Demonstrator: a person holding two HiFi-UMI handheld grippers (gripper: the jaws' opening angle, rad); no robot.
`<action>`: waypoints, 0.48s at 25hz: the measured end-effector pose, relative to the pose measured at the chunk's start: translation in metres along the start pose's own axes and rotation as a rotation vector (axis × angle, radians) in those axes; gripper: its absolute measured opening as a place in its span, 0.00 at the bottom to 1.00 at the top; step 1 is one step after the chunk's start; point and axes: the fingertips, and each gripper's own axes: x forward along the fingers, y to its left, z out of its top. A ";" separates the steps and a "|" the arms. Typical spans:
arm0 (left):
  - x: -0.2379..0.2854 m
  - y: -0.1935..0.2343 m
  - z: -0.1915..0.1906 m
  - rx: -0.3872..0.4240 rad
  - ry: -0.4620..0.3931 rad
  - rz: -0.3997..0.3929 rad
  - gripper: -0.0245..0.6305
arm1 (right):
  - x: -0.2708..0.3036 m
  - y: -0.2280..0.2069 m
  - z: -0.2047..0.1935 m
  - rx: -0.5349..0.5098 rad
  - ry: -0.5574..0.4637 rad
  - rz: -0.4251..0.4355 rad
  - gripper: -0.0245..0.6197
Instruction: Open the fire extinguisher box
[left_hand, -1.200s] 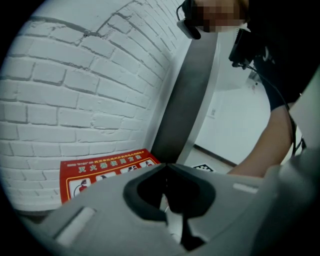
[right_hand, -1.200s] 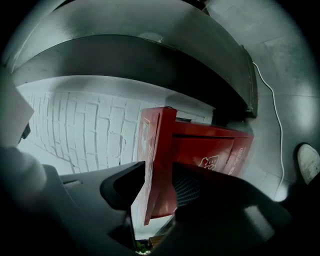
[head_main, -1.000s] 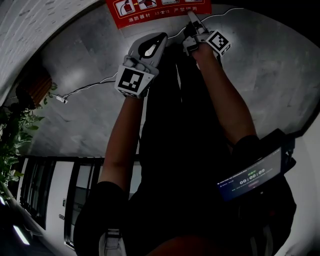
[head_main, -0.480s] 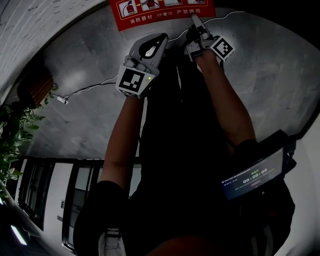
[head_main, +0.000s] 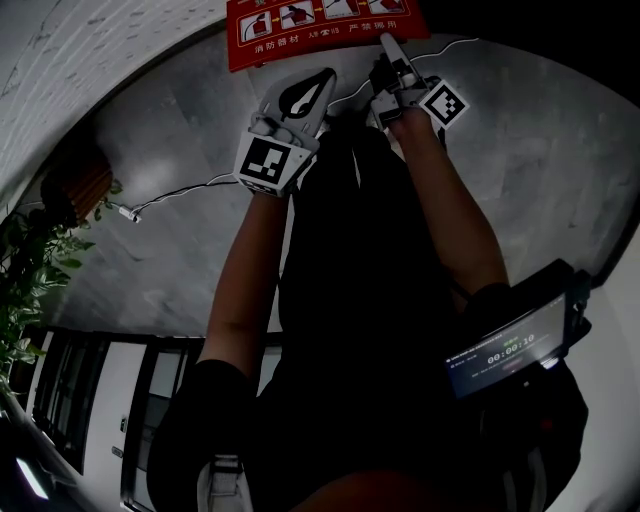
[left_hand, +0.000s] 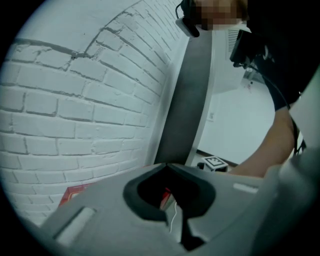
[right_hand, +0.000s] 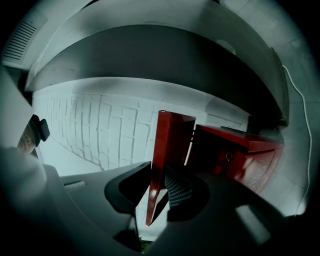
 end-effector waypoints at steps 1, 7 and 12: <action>0.000 0.001 0.002 0.001 -0.002 0.002 0.04 | 0.005 0.007 0.003 -0.009 -0.003 0.019 0.17; -0.001 0.011 0.005 0.000 -0.014 0.014 0.04 | 0.034 0.043 0.023 -0.040 -0.025 0.111 0.15; 0.000 0.020 0.009 -0.005 -0.021 0.024 0.04 | 0.056 0.060 0.035 -0.069 -0.036 0.148 0.13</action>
